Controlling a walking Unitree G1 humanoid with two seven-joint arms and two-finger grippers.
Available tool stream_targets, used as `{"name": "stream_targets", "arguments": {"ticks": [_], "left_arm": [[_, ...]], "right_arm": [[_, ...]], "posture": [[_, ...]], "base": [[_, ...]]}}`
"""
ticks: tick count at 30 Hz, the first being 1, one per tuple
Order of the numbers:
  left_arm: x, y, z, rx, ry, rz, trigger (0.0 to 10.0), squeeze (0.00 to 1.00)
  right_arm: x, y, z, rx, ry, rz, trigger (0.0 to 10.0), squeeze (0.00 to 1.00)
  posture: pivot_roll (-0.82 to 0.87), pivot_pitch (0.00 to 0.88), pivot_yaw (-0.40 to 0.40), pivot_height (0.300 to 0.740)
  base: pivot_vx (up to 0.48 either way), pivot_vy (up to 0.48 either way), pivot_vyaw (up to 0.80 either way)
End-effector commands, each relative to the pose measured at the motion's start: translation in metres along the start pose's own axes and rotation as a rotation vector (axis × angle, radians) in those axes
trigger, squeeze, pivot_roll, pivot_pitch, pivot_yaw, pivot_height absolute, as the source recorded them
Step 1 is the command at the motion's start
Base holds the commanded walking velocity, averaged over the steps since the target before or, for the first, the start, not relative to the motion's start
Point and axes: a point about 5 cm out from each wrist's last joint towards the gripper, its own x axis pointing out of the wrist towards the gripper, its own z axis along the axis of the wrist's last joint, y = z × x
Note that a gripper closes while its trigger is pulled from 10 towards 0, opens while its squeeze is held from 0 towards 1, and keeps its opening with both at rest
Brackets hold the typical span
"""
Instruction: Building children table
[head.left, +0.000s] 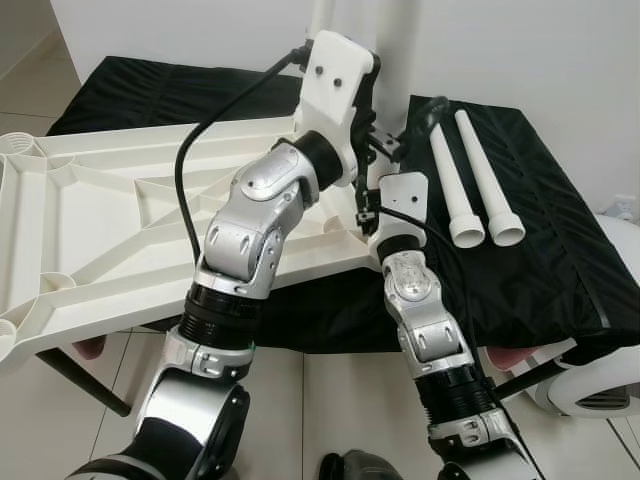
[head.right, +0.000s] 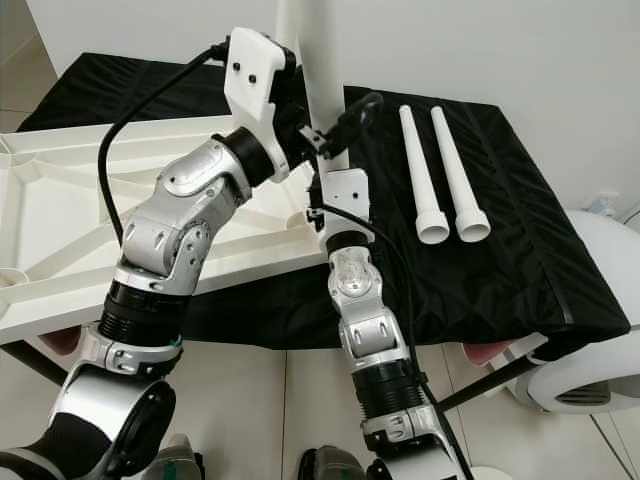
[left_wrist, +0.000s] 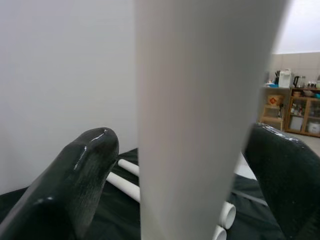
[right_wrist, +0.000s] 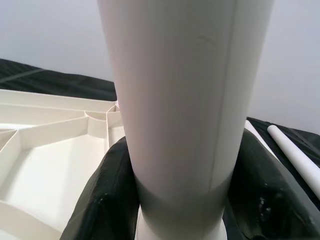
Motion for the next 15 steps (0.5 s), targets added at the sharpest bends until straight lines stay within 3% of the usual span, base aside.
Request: {"name": "stream_targets", "arguments": {"ticks": [1, 6, 7, 12, 15], "left_arm": [[-0.001, -0.002, 0.002, -0.009, -0.008, 0.0, 10.0, 0.0], [-0.01, 0.003, 0.007, -0.071, -0.036, -0.014, 10.0, 0.0], [-0.018, 0.009, 0.008, -0.107, -0.044, -0.011, 10.0, 0.0], [-0.027, 0.018, 0.008, -0.121, -0.041, 0.006, 10.0, 0.0], [-0.036, 0.024, 0.006, -0.132, -0.023, 0.021, 10.0, 0.0]], "right_arm": [[0.003, -0.004, 0.0, 0.014, 0.003, -0.011, 10.0, 0.0], [0.007, -0.012, 0.0, 0.016, 0.009, -0.038, 10.0, 0.0], [0.009, -0.018, -0.001, 0.021, 0.008, -0.065, 10.0, 0.0], [0.011, -0.024, -0.002, 0.024, 0.011, -0.09, 10.0, 0.0], [0.011, -0.028, -0.005, 0.086, 0.03, -0.102, 10.0, 0.0]], "posture": [[0.05, 0.0, -0.069, 0.74], [0.05, 0.0, -0.065, 0.74], [0.05, 0.0, -0.063, 0.74], [0.05, 0.0, -0.06, 0.74], [0.05, 0.0, -0.059, 0.74]], "base": [[0.0, 0.0, 0.0], [0.0, 0.0, 0.0], [0.0, 0.0, 0.0], [0.0, 0.0, 0.0], [0.0, 0.0, 0.0]]}}
